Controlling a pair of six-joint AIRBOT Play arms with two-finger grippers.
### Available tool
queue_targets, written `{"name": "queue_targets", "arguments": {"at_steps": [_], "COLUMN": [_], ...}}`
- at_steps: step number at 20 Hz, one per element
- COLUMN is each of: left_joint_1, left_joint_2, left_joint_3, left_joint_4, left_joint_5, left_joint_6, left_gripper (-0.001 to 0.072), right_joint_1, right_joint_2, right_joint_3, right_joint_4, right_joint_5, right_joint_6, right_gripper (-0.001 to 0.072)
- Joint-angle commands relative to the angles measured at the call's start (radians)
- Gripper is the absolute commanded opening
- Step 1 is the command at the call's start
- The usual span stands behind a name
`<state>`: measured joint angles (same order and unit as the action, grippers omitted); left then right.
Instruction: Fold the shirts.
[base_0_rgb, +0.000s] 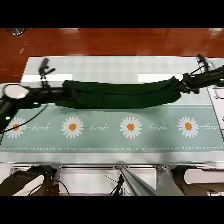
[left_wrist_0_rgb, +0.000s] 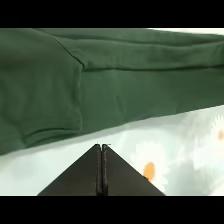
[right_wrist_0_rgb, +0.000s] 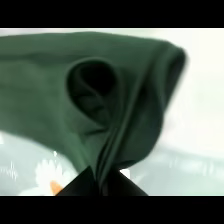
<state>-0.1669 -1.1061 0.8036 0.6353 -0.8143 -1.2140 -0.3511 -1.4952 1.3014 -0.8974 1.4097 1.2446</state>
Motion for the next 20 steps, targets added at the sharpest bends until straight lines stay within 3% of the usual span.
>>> {"name": "queue_targets", "arguments": {"at_steps": [1, 6, 11, 16, 20], "left_joint_1": [-0.198, -0.428, -0.589, -0.733, -0.659], "left_joint_2": [-0.116, -0.485, -0.782, -0.917, -0.895], "left_joint_3": [0.089, 0.468, 0.814, 0.904, 0.935], "left_joint_4": [0.172, 0.233, 0.198, -0.028, -0.046], "left_joint_5": [0.059, 0.035, -0.106, -0.134, -0.192], "left_joint_6": [-0.179, -0.27, -0.389, -0.338, -0.303], "left_gripper": [0.0037, 0.0037, 0.0038, 0.0039, 0.0039], "right_joint_1": [-0.005, -0.005, -0.005, -0.005, -0.005], "right_joint_2": [0.313, 0.684, 0.833, 0.836, 0.835], "right_joint_3": [-0.17, -0.352, -0.356, -0.356, -0.356], "right_joint_4": [-0.021, -0.021, -0.014, 0.005, 0.006], "right_joint_5": [0.008, 0.035, 0.066, 0.064, 0.045], "right_joint_6": [-0.013, 0.102, 0.142, 0.134, 0.13], "right_gripper": [0.0019, 0.0019, 0.0019, 0.0019, 0.0019]}}
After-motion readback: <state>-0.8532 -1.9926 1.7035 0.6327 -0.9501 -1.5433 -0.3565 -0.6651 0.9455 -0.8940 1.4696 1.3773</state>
